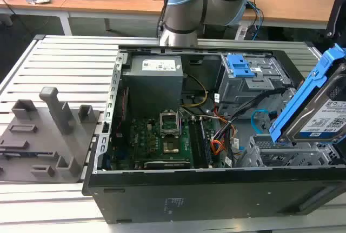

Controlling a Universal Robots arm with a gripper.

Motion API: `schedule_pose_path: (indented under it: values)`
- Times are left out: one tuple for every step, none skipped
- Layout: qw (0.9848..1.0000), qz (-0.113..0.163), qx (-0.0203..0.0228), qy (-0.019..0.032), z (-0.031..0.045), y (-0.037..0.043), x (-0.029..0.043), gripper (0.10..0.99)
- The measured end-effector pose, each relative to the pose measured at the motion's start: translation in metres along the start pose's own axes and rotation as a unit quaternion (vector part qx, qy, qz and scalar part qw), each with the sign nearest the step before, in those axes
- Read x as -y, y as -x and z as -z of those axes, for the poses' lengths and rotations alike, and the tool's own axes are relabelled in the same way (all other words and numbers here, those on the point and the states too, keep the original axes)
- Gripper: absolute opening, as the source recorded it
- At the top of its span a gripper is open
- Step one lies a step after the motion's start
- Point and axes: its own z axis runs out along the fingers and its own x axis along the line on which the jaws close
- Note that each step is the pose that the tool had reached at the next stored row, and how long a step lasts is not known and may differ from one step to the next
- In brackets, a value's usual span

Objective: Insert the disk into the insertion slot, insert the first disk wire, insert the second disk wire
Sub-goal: 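Insert the disk into the insertion slot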

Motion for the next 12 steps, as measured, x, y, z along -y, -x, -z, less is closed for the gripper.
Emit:
schedule_pose_path:
  values:
    - [1.0, 0.0, 0.0001, 0.0, -0.0012, 0.0, 0.0, 0.365]
    - [1.0, 0.0, 0.0, 0.0, -0.0079, 0.0, 0.0003, 0.365]
    - [1.0, 0.0, 0.0, 0.0, -0.0109, 0.0001, 0.0004, 0.365]
    - [1.0, 0.0, 0.0, 0.0, -0.0132, 0.0001, 0.0005, 0.365]
    - [1.0, 0.0, 0.0, 0.0, -0.0143, 0.0001, 0.0005, 0.365]
    - [1.0, 0.0, -0.0001, 0.0, -0.0166, 0.0001, 0.0007, 0.365]
    - [1.0, 0.0, 0.0, 0.0, -0.019, 0.0001, 0.0007, 0.365]
    - [1.0, 0.0, 0.0, 0.0, -0.0216, 0.0001, 0.0008, 0.365]
    - [1.0, 0.0, 0.0, 0.0, -0.024, 0.0001, 0.0009, 0.365]
    - [1.0, 0.0, 0.0, 0.0, -0.0257, 0.0001, 0.001, 0.365]
    - [1.0, 0.0, -0.0001, 0.0, -0.0272, 0.0001, 0.0011, 0.365]
    - [1.0, 0.0, 0.0, 0.0, -0.0289, 0.0001, 0.0011, 0.365]
